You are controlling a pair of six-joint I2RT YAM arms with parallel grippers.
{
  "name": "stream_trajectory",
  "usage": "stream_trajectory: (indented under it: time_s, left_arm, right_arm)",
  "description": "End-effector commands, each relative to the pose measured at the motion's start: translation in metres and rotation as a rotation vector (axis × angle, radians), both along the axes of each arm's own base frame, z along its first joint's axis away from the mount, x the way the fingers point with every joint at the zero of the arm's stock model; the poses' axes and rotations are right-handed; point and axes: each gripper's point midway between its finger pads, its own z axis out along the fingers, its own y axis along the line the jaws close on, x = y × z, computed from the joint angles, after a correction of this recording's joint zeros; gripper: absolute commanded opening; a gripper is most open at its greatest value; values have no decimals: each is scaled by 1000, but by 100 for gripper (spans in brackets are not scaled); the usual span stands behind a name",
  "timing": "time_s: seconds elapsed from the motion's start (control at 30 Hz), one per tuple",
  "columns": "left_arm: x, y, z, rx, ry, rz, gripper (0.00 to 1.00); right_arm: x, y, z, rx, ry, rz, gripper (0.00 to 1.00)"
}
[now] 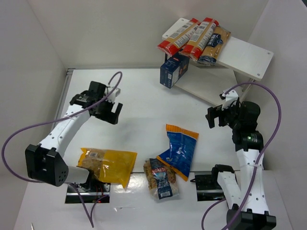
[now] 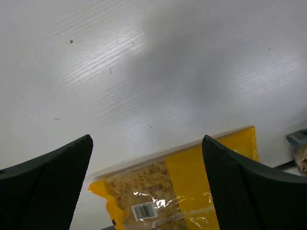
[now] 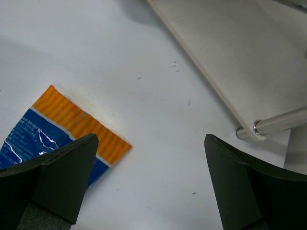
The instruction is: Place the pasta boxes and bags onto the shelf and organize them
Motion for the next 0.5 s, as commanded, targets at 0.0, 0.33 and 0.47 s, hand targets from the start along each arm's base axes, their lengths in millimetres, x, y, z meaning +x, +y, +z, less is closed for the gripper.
stream_trajectory:
  time_s: [0.0, 0.33, 0.47]
  left_arm:
    - [24, 13, 9, -124, -84, 110, 100]
    - [37, 80, -20, -153, -57, 317, 100]
    - [36, 84, -17, -136, -79, 327, 100]
  right_arm:
    - [-2, 7, 6, 38, 28, 18, 100]
    - [14, -15, -6, 52, 60, -137, 100]
    - [7, -18, 8, 51, -3, -161, 100]
